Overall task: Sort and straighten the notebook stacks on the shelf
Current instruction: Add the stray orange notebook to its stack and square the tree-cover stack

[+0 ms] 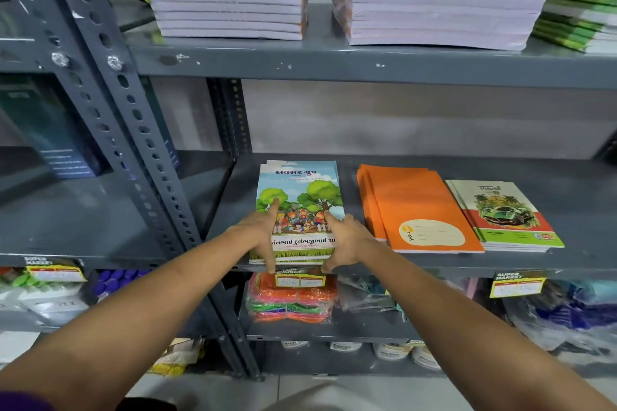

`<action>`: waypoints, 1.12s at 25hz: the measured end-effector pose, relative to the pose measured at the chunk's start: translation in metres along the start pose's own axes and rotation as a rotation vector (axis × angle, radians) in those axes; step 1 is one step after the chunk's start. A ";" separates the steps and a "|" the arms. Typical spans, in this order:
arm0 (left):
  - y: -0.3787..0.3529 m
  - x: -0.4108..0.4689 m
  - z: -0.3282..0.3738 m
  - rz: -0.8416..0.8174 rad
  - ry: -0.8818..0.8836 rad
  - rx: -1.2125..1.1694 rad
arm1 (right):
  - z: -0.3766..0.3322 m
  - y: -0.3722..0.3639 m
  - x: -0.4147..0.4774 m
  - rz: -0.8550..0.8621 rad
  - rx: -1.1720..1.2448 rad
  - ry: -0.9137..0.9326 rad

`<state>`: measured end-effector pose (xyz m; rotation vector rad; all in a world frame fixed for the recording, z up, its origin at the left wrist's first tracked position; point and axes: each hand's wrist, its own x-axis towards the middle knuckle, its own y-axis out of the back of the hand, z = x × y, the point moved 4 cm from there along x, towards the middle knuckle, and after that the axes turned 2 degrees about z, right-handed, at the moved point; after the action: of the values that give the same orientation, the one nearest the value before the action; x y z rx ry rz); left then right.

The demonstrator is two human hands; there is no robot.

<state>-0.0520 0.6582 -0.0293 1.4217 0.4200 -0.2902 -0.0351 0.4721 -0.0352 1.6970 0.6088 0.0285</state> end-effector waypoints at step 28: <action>0.010 -0.006 -0.016 0.312 0.057 -0.079 | 0.002 0.012 0.009 0.117 0.071 -0.065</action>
<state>-0.0547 0.6753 -0.0188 1.3963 0.2475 0.0190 -0.0221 0.4730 -0.0277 1.7933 0.4669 0.0356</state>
